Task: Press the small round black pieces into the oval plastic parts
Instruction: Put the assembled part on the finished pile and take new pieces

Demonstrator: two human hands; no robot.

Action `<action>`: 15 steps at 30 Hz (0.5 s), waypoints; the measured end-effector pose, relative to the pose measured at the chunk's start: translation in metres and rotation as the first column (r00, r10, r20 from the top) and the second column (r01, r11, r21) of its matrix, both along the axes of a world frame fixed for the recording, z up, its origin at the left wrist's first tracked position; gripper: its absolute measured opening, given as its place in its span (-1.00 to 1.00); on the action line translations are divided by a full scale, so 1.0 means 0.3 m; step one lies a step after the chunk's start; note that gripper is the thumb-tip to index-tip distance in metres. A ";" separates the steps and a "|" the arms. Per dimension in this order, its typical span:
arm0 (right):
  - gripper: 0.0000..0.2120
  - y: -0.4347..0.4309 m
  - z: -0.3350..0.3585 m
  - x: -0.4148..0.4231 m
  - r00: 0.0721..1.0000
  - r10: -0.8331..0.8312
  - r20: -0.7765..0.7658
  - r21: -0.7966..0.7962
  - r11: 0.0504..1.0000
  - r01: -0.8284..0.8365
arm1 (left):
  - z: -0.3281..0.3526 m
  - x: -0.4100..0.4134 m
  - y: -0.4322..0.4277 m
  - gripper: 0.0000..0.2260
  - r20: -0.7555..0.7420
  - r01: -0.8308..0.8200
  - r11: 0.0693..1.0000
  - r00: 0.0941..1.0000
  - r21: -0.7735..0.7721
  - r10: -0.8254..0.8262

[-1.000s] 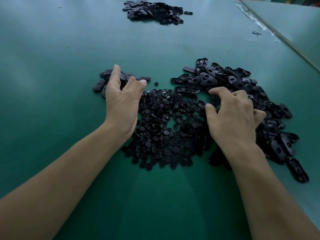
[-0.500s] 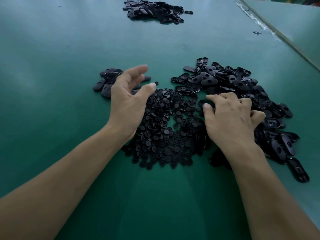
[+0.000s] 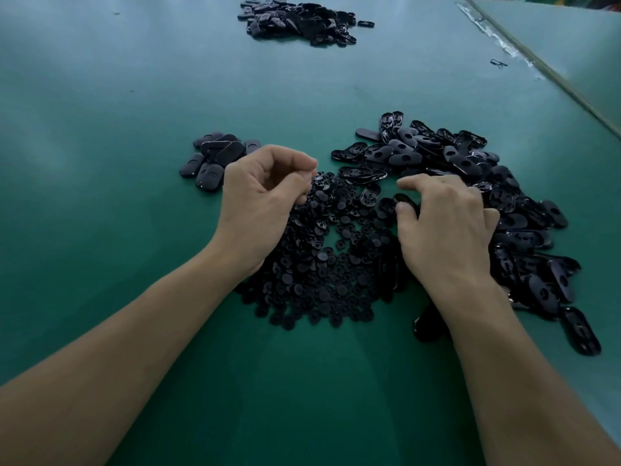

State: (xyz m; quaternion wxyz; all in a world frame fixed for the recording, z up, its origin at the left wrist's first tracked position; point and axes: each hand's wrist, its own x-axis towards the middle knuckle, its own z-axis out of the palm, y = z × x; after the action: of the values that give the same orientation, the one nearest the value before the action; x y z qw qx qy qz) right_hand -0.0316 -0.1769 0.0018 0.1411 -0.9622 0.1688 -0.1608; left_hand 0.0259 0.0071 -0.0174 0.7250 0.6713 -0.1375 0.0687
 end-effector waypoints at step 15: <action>-0.68 0.015 0.008 0.002 0.930 0.188 0.315 0.189 0.948 -0.255 | -0.002 -0.005 0.000 -0.87 0.007 0.020 1.000 1.000 0.010 -0.020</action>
State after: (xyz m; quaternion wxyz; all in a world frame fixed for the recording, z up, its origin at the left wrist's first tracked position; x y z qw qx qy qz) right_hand -0.0311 -0.1724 0.0041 0.2910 -0.9180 0.0529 -0.2642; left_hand 0.0245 0.0070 -0.0179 0.7220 0.6731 -0.1472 0.0634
